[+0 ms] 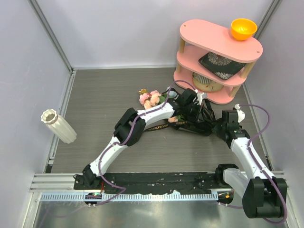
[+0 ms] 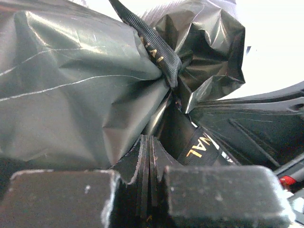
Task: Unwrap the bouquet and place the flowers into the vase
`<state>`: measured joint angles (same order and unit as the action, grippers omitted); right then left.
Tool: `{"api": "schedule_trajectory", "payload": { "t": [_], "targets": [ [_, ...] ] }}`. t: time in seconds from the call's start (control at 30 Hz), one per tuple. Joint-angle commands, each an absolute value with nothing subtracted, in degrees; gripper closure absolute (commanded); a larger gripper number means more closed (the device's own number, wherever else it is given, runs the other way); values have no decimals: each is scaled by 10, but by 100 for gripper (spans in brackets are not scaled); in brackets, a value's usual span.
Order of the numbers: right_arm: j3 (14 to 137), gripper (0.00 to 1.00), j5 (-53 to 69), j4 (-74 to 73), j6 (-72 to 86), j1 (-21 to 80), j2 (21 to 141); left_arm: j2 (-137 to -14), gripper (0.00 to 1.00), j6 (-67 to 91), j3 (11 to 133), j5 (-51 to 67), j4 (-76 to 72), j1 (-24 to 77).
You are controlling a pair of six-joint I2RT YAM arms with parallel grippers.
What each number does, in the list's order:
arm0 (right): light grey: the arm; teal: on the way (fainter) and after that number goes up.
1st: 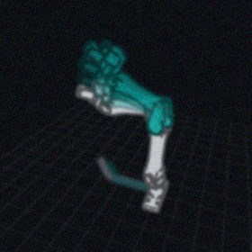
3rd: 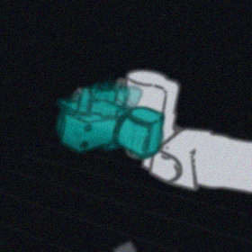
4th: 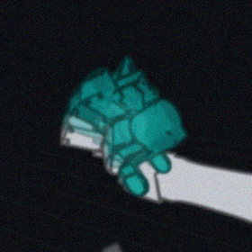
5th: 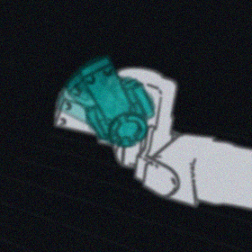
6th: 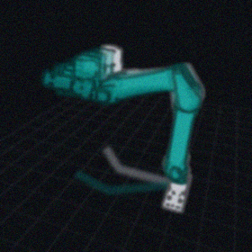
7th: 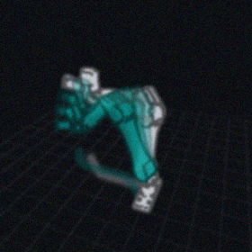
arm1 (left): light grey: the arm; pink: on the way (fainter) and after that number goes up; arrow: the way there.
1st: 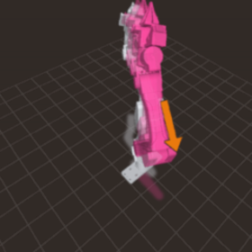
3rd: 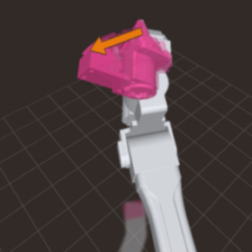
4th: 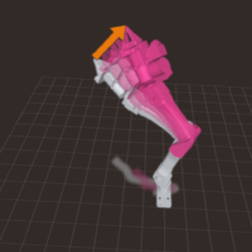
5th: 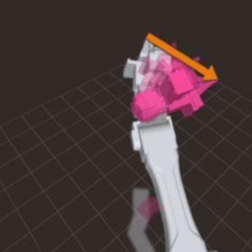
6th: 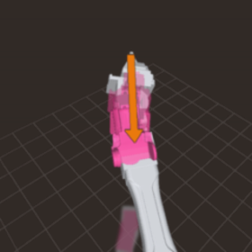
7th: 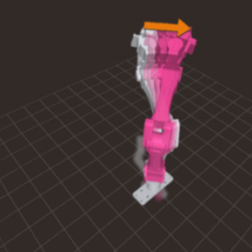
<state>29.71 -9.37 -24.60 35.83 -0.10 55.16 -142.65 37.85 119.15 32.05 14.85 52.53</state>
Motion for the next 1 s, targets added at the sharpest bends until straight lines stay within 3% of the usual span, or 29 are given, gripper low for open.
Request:
{"api": "schedule_trajectory", "payload": {
  "t": [0.0, 0.13, 0.43, 0.6, 0.97],
  "targets": [
    [285, 77, -105, -167, 344, 0, 516, -1417, 96, 366, 1189, 320, 146, 519],
    [286, 70, -102, -151, 342, 0, 547, -1415, 96, 366, 1184, 324, 145, 518],
    [275, 72, -138, -176, 359, 0, 557, -1417, 96, 366, 1187, 328, 146, 517],
    [286, 68, -168, -187, 378, 0, 594, -1415, 96, 365, 1184, 328, 147, 512],
    [265, 72, -120, -108, 354, 0, 618, -1418, 96, 363, 1184, 331, 150, 510]
  ]
}}
